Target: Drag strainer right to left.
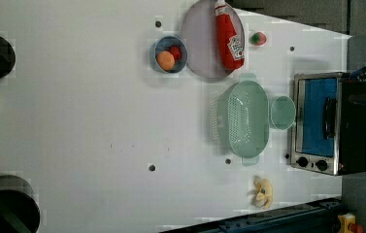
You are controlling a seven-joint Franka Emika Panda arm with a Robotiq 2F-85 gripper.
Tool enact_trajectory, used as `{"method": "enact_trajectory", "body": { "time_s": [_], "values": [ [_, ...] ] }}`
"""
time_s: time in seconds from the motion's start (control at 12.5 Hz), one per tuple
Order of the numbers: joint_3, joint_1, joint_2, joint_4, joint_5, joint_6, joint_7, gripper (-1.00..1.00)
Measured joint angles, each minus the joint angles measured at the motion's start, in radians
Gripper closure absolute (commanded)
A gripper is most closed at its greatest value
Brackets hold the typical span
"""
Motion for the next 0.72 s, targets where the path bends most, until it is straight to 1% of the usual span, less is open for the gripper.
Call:
{"method": "enact_trajectory", "body": {
  "time_s": [0.16, 0.24, 0.32, 0.48, 0.56, 0.72],
  "values": [
    [-0.018, -0.005, -0.198, -0.187, 0.0, -0.171, 0.027, -0.82],
    [-0.03, -0.006, -0.298, -0.243, 0.006, -0.212, 0.03, -0.99],
    [-0.046, -0.003, -0.381, -0.272, 0.02, -0.214, 0.03, -1.0],
    [-0.053, -0.016, -0.463, -0.267, 0.019, -0.146, 0.033, -1.0],
    [-0.052, -0.019, -0.469, -0.263, 0.005, -0.085, 0.041, -1.0],
    [-0.05, -0.031, -0.434, -0.284, 0.007, 0.058, 0.049, -1.0]
  ]
}}
